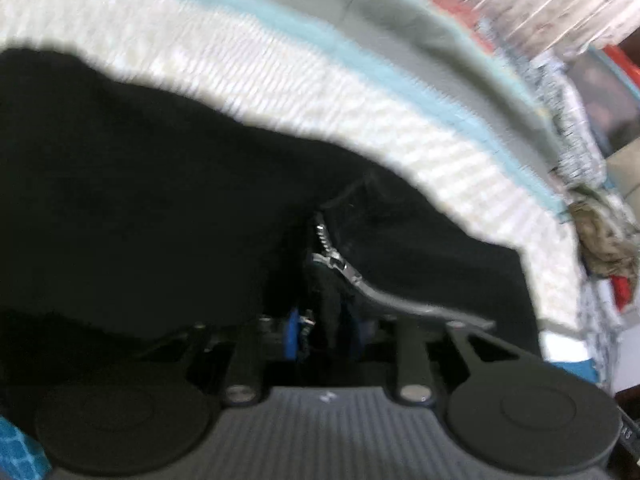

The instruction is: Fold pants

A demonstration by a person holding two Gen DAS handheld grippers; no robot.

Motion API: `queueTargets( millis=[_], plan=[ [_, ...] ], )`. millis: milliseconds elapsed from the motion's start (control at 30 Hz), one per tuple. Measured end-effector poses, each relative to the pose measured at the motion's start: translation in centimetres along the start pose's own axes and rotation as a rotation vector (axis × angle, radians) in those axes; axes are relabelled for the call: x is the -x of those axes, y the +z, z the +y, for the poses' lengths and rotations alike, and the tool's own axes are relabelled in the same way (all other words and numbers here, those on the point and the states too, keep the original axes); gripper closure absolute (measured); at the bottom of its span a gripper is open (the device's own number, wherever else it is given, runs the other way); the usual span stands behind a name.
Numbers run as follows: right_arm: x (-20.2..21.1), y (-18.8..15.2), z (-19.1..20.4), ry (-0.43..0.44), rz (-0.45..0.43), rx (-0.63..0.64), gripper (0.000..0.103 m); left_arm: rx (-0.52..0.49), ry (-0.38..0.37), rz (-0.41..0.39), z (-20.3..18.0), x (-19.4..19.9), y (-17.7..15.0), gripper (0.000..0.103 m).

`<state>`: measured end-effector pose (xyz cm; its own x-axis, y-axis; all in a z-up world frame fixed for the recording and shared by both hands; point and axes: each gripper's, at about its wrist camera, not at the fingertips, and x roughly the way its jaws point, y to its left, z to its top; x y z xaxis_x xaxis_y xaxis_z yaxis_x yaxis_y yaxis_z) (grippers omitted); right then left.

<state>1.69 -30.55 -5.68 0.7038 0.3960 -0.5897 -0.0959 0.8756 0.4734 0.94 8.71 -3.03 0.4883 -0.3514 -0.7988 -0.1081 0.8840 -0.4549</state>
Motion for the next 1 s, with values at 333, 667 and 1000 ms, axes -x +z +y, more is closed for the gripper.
queueTargets(
  millis=[333, 667, 1000],
  plan=[
    [-0.8, -0.7, 0.9, -0.017, 0.031, 0.039, 0.032, 0.01, -0.063, -0.019, 1.3, 2.1, 0.2, 0.053],
    [-0.4, -0.6, 1.5, -0.128, -0.044, 0.094, 0.032, 0.226, -0.07, -0.32, 12.3, 14.5, -2.7, 0.041],
    [-1.6, -1.1, 5.3, -0.034, -0.007, 0.164, 0.031, 0.653, -0.1, -0.417, 24.0, 14.9, -4.1, 0.022]
  ],
)
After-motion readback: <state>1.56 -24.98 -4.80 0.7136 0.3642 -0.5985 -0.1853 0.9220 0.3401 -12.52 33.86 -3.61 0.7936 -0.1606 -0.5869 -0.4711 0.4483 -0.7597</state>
